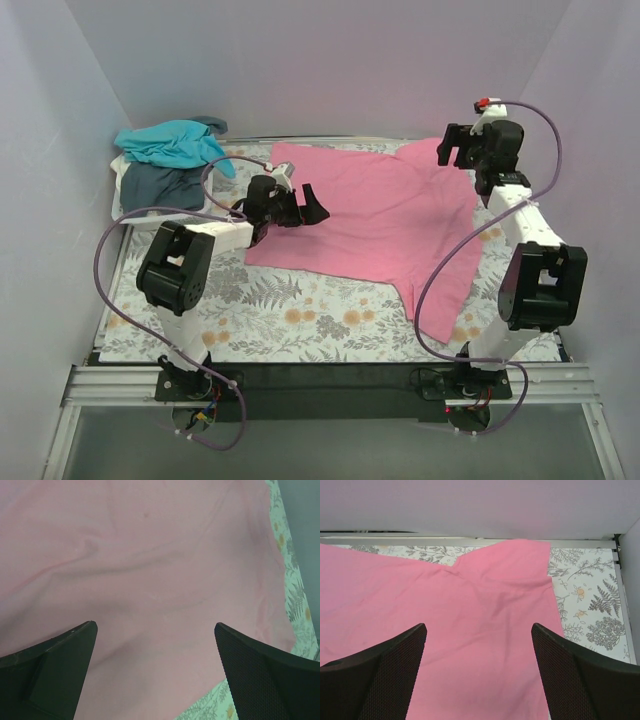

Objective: Fold and stack the t-shirts
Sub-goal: Flatten the tshirt out

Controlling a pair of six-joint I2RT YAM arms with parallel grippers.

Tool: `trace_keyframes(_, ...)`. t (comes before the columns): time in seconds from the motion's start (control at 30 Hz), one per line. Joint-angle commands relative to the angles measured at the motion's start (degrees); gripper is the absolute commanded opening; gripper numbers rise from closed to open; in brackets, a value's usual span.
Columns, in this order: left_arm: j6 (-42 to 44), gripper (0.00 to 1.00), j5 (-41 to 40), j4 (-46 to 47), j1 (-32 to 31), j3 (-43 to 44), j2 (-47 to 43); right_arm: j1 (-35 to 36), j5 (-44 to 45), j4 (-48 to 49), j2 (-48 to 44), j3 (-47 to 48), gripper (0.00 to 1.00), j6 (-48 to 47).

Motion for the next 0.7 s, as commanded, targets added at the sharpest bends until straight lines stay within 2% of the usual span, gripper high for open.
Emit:
trace_keyframes(0.0,-0.08,0.98,0.02,3.34,-0.5,-4.21,-6.74,-0.24,1.03,2.45,-0.35,-6.12,0.78,-0.31)
trace_keyframes(0.2,0.54,0.98,-0.5,7.04,-1.12,-9.41,-11.76,0.37,0.76,4.91,-4.04,-16.31,0.78,0.92)
trace_keyframes(0.4,-0.08,0.98,-4.63,5.46,-1.38,-11.61,-11.49,5.63,2.69,6.58,-7.82,-24.58,0.77,1.45)
trace_keyframes(0.57,-1.21,0.98,-14.02,4.67,-2.53,-18.97,-18.59,12.66,12.16,6.49,-14.14,-30.38,0.77,1.28)
trace_keyframes(0.67,-6.39,0.98,-21.49,4.05,-2.61,-23.64,-23.25,15.22,12.37,6.14,-20.47,-35.47,0.77,3.82)
